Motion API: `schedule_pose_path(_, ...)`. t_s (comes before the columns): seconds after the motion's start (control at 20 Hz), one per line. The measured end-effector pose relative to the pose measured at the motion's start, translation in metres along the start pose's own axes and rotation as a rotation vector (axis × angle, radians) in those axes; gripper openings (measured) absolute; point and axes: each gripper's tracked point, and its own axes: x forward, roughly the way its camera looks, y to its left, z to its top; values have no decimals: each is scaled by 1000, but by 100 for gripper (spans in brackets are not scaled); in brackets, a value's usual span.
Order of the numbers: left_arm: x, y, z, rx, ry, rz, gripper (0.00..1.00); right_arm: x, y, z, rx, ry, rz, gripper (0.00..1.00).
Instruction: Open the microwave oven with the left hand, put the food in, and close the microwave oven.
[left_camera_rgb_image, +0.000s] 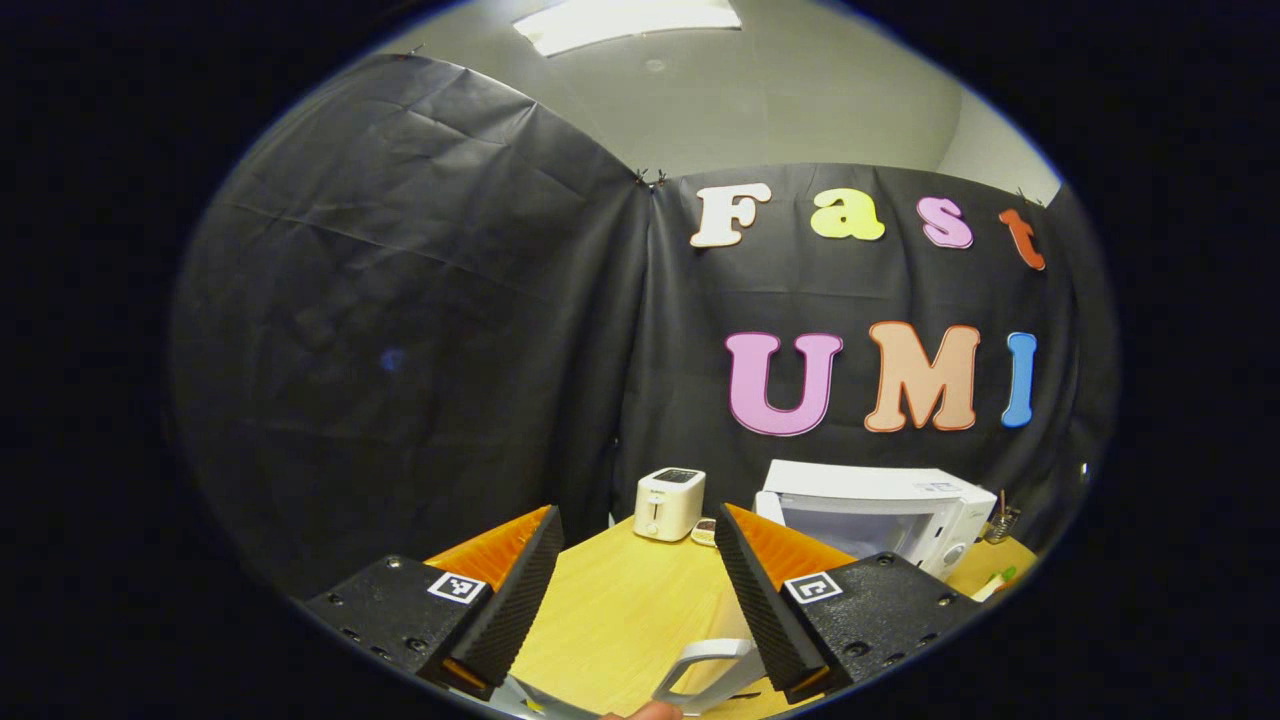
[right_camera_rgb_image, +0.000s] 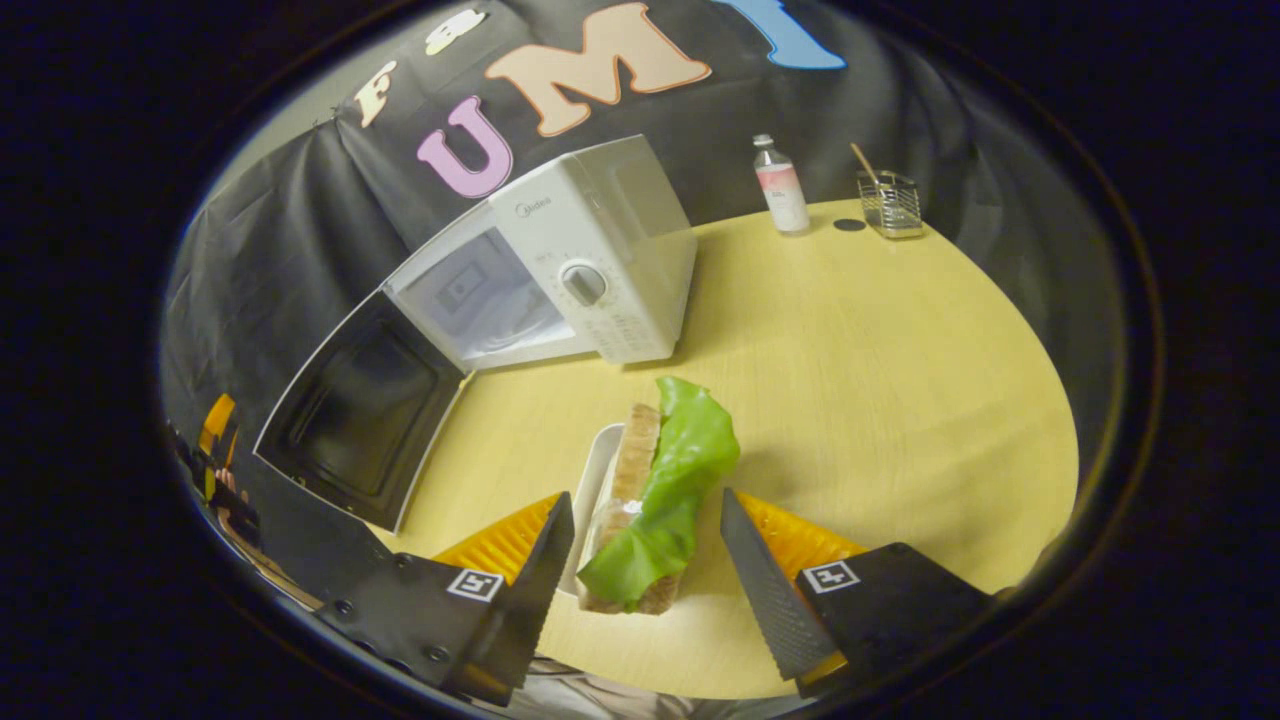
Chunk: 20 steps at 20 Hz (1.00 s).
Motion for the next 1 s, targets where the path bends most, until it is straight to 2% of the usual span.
schedule_pose_path(0.1,6,-6,14,-13,-17,-34,93,0,4,-2,35,17,22,79)
schedule_pose_path(0.15,9,-8,20,-16,-23,-41,93,5,5,-4,46,30,28,60)
schedule_pose_path(0.2,12,-6,24,-15,-28,-44,93,6,3,-4,55,44,33,54)
schedule_pose_path(0.25,14,-6,28,-10,-35,-45,88,6,5,-5,66,60,42,48)
schedule_pose_path(0.3,15,-5,31,-7,-43,-42,88,4,9,-6,89,71,70,48)
schedule_pose_path(0.35,17,-6,32,-7,-48,-46,93,3,10,-7,105,83,78,41)
schedule_pose_path(0.4,18,-8,33,-11,-51,-49,88,4,9,-6,122,87,88,40)
schedule_pose_path(0.45,19,-10,33,-17,-53,-55,88,3,9,-3,148,84,91,30)
schedule_pose_path(0.5,20,-11,33,-24,-53,-63,88,4,8,-1,159,78,96,36)
schedule_pose_path(0.55,21,-14,33,-35,-50,-73,93,2,8,2,162,68,98,36)
schedule_pose_path(0.6,22,-15,33,-43,-50,-79,88,1,8,5,163,54,97,36)
schedule_pose_path(0.65,22,-12,33,-38,-51,-75,93,-2,9,9,166,35,101,36)
schedule_pose_path(0.8,21,-11,30,-11,-44,-75,88,-11,20,18,186,-6,133,36)
schedule_pose_path(0.85,21,-12,29,-12,-41,-82,93,-15,23,20,187,-19,141,36)
schedule_pose_path(1.0,20,-14,31,-29,-41,-98,93,-27,44,27,181,-73,182,36)
